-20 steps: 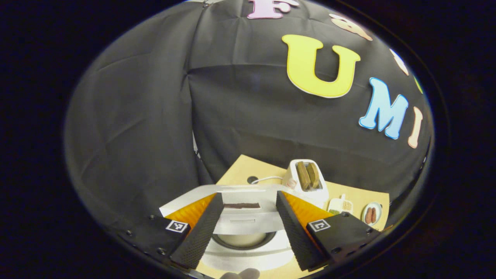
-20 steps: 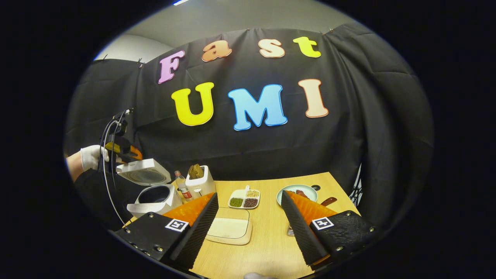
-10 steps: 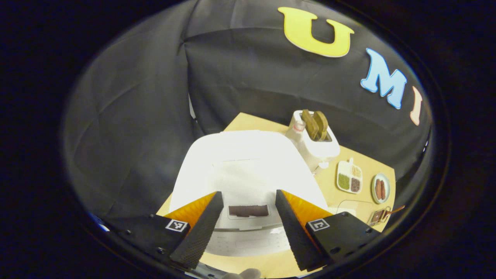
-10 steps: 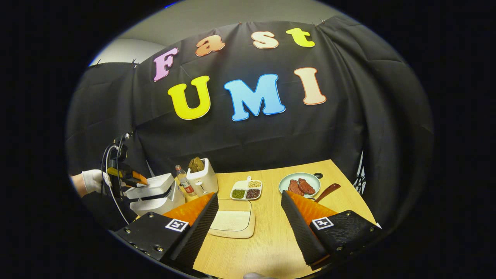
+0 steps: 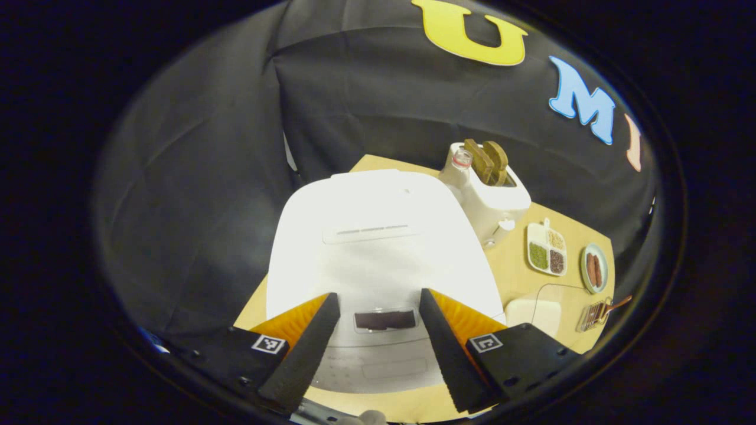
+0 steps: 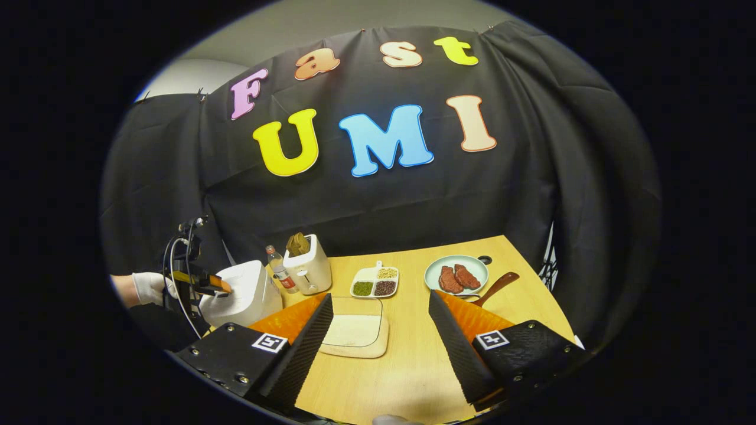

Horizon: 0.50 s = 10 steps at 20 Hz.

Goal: Close the left gripper, press the button to open the rice cooker; take a wooden spoon from the chopstick holder with the right hand, scoop a spoonful of rice and pour it into the rice cooker, then put the wooden spoon back into the chopstick holder.

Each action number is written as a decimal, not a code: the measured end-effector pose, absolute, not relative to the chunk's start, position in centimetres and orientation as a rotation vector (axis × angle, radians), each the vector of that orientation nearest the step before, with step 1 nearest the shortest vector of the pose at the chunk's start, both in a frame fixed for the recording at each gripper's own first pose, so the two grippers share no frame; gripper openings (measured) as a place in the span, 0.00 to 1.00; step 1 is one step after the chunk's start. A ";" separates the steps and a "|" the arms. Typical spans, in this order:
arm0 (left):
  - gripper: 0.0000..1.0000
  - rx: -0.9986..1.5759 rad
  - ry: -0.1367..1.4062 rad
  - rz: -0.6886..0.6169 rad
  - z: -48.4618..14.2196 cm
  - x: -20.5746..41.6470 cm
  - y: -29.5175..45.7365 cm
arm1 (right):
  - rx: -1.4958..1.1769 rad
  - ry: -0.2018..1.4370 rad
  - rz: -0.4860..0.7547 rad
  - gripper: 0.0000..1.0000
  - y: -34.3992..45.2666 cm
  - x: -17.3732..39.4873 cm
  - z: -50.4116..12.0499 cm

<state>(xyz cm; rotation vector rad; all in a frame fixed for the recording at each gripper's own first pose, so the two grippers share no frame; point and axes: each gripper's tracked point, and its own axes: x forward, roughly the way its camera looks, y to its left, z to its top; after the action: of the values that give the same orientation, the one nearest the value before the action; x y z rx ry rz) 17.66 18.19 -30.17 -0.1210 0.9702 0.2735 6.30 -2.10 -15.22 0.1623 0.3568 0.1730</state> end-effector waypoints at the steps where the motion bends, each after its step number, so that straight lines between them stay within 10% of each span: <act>1: 0.99 -0.118 0.957 0.263 -30.3 18.0 18.1 | 0.165 0.361 0.177 1.00 -2.0 6.3 -15.4; 10: 0.95 -0.096 0.946 0.225 -29.5 18.3 17.6 | 0.189 0.355 0.181 1.00 -2.5 6.7 -14.7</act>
<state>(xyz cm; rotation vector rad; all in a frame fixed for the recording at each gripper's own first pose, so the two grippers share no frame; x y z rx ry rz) 18.35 17.57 -29.50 -0.0960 0.9461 0.2253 6.73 -2.51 -14.71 0.1886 0.3554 0.1812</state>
